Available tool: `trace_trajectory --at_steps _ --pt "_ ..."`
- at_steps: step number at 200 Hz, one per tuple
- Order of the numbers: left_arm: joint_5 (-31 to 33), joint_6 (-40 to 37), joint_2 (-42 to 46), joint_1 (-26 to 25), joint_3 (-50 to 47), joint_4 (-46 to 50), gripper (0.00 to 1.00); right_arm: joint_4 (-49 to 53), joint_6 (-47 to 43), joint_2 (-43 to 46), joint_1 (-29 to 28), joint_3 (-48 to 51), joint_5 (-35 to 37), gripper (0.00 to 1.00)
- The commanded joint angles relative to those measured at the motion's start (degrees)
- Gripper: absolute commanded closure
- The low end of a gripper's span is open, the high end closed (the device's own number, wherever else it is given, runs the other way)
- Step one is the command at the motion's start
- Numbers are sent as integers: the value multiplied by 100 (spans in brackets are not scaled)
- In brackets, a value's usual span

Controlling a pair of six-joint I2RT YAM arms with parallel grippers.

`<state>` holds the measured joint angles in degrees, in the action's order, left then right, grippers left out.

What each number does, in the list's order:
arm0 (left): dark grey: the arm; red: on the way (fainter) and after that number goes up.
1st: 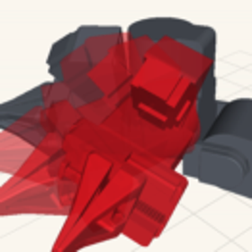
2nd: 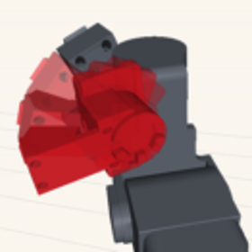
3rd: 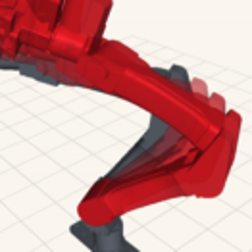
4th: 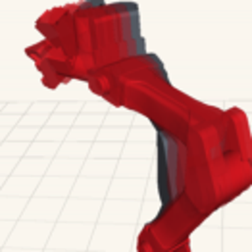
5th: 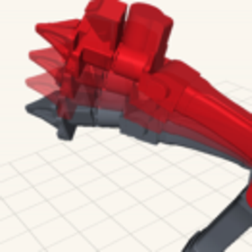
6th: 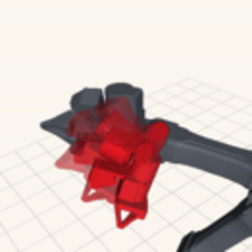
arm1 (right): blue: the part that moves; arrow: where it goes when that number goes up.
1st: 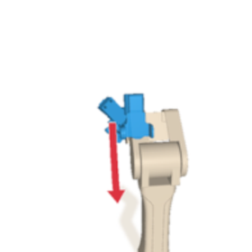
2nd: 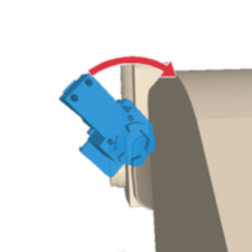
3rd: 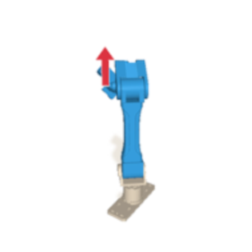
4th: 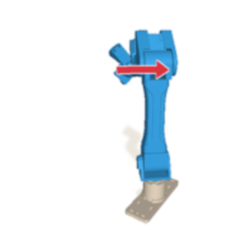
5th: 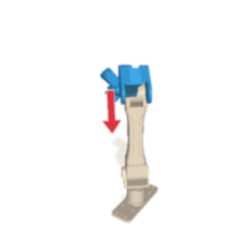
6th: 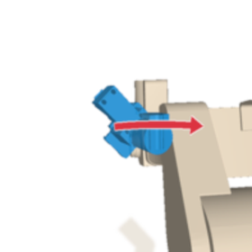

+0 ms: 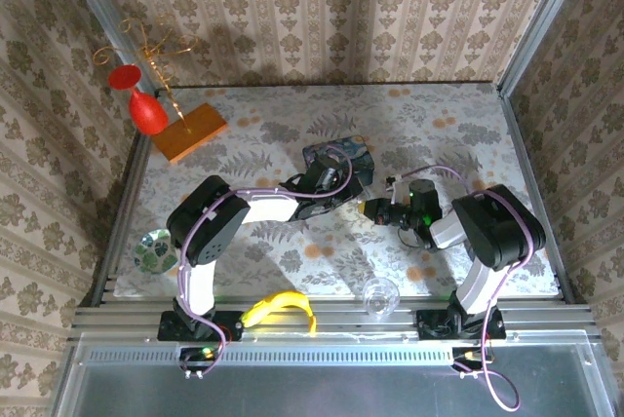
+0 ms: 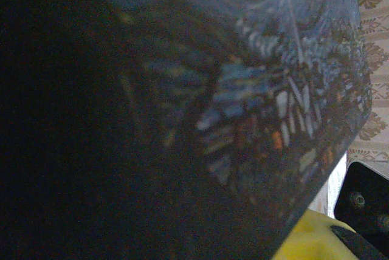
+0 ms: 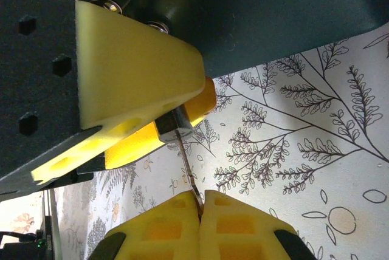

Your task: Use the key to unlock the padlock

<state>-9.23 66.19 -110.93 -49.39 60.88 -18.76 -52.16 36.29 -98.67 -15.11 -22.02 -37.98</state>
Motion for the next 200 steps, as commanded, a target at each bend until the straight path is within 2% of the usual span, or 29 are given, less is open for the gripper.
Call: trace_trajectory --at_steps 1,47,143,200 --pt "-386 -142 63 -99 55 -49 87 457 -192 279 58 -314 -8 100" --pt "-470 -175 63 -129 55 -57 88 1060 -254 467 212 -629 -173 100" --pt "-579 -158 37 -208 115 -67 90 1747 -309 263 418 -1341 -694 100" --pt "-635 -45 -60 -254 209 -164 94 1259 65 191 431 -1162 -366 100"
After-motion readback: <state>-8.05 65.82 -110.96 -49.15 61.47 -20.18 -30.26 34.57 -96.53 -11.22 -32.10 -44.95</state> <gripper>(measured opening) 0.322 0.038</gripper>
